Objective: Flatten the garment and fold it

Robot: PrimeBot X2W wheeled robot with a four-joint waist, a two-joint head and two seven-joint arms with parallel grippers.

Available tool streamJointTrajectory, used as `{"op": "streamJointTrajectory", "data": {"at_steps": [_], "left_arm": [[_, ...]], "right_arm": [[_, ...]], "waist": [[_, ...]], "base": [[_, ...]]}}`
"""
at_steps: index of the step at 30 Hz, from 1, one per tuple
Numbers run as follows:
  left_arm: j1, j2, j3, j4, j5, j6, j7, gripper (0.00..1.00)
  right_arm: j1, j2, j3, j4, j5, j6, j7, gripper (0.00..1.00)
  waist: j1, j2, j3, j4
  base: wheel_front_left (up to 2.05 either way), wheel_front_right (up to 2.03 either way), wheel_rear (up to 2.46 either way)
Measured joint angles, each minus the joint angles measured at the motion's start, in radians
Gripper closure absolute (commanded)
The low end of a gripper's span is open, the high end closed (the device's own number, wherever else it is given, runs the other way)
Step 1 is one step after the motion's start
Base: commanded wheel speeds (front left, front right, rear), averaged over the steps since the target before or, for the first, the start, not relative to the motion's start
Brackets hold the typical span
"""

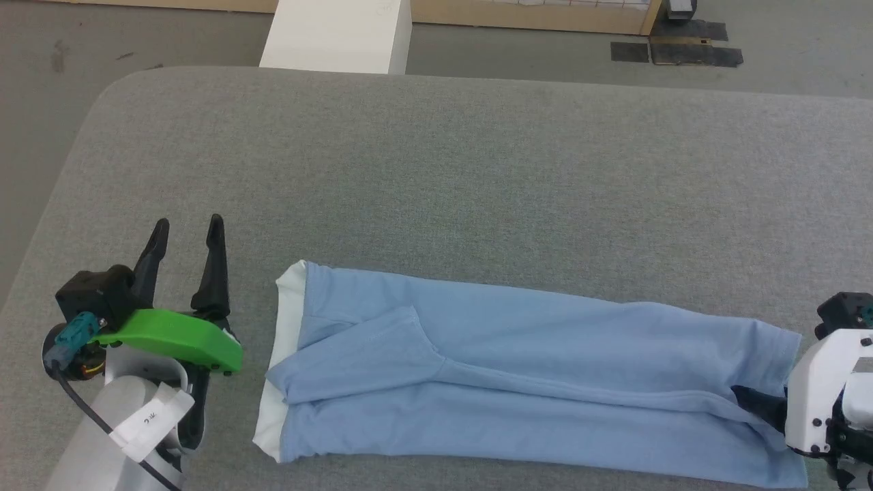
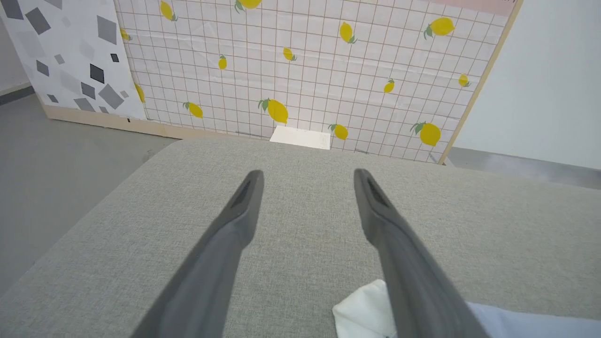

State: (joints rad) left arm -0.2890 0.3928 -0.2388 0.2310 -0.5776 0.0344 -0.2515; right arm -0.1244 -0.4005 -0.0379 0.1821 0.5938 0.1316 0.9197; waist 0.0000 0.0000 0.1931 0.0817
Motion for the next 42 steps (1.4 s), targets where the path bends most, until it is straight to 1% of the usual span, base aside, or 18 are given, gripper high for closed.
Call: {"op": "streamJointTrajectory", "data": {"at_steps": [2,3,4,5,6,14,18,22,26,30,33,35,38,42], "left_arm": [[0.0,-0.001,0.002,0.002,-0.006,-0.003,-0.001,0.0],[0.0,-0.002,0.004,0.003,-0.008,-0.004,-0.001,0.0],[0.0,-0.002,0.004,0.004,-0.007,-0.004,-0.001,0.0],[0.0,-0.002,0.005,0.006,-0.007,-0.004,-0.001,0.0],[0.0,-0.002,0.006,0.007,-0.007,-0.004,-0.001,0.0],[0.0,-0.009,0.018,0.005,-0.005,-0.007,-0.001,0.0],[0.0,-0.012,0.023,-0.001,-0.005,-0.008,-0.001,0.0],[0.0,-0.015,0.026,-0.006,-0.005,-0.01,-0.001,0.0],[0.0,-0.014,0.027,-0.009,-0.004,-0.012,-0.002,0.0],[0.0,-0.013,0.025,-0.01,-0.004,-0.012,-0.002,0.0],[0.0,-0.013,0.022,-0.009,-0.004,-0.012,-0.002,0.0],[0.001,-0.012,0.02,-0.008,-0.004,-0.011,-0.002,0.0],[0.002,-0.013,0.016,-0.007,-0.003,-0.011,-0.002,0.0],[0.01,-0.012,0.013,-0.003,-0.002,-0.006,-0.002,0.0]], "right_arm": [[-0.003,-0.001,0.006,0.0,0.009,0.0,0.006,0.0],[-0.005,-0.002,0.007,0.002,0.01,0.0,0.011,0.14],[-0.007,-0.002,0.007,0.004,0.01,0.0,0.016,0.55],[-0.009,-0.002,0.007,0.004,0.01,0.0,0.022,0.84],[-0.011,-0.002,0.005,0.005,0.01,0.0,0.026,1.0],[-0.014,0.006,-0.034,0.006,-0.015,0.001,0.05,1.0],[-0.014,0.002,-0.077,0.008,-0.049,0.001,0.05,1.0],[-0.014,-0.01,-0.165,0.022,-0.095,0.001,0.061,1.0],[-0.015,-0.026,-0.264,0.031,-0.166,0.001,0.073,1.0],[-0.022,-0.026,-0.353,0.026,-0.233,0.001,0.095,1.0],[-0.027,-0.021,-0.393,0.012,-0.284,0.001,0.122,1.0],[-0.028,-0.013,-0.406,-0.003,-0.305,0.001,0.144,1.0],[-0.028,-0.006,-0.392,-0.044,-0.324,0.001,0.199,1.0],[-0.018,-0.019,-0.326,-0.135,-0.327,0.001,0.298,1.0]], "waist": [[0.0,0.0,0.002,-0.001],[0.0,0.0,0.002,-0.001],[0.0,0.0,0.002,-0.001],[0.0,0.0,0.003,-0.002],[0.0,0.0,0.003,-0.002],[0.0,0.0,0.002,-0.006],[0.0,0.0,0.002,-0.007],[0.0,0.0,0.005,-0.005],[0.0,0.0,0.009,-0.005],[0.0,0.0,0.011,-0.003],[0.0,0.0,0.01,-0.003],[0.0,0.0,0.005,-0.002],[0.0,0.0,-0.005,-0.003],[0.0,0.0,-0.024,-0.004]], "base": [[0.0,0.0,0.0],[0.0,0.0,0.0],[0.0,0.0,0.0],[0.0,0.0,0.0],[0.0,0.0,0.0],[0.0,0.0,0.0],[0.0,0.0,0.0],[0.0,0.0,0.0],[0.0,0.0,0.0],[0.0,0.0,0.0],[0.0,0.0,0.0],[0.0,0.0,0.0],[0.0,0.0,0.0],[0.0,0.0,0.0]]}}
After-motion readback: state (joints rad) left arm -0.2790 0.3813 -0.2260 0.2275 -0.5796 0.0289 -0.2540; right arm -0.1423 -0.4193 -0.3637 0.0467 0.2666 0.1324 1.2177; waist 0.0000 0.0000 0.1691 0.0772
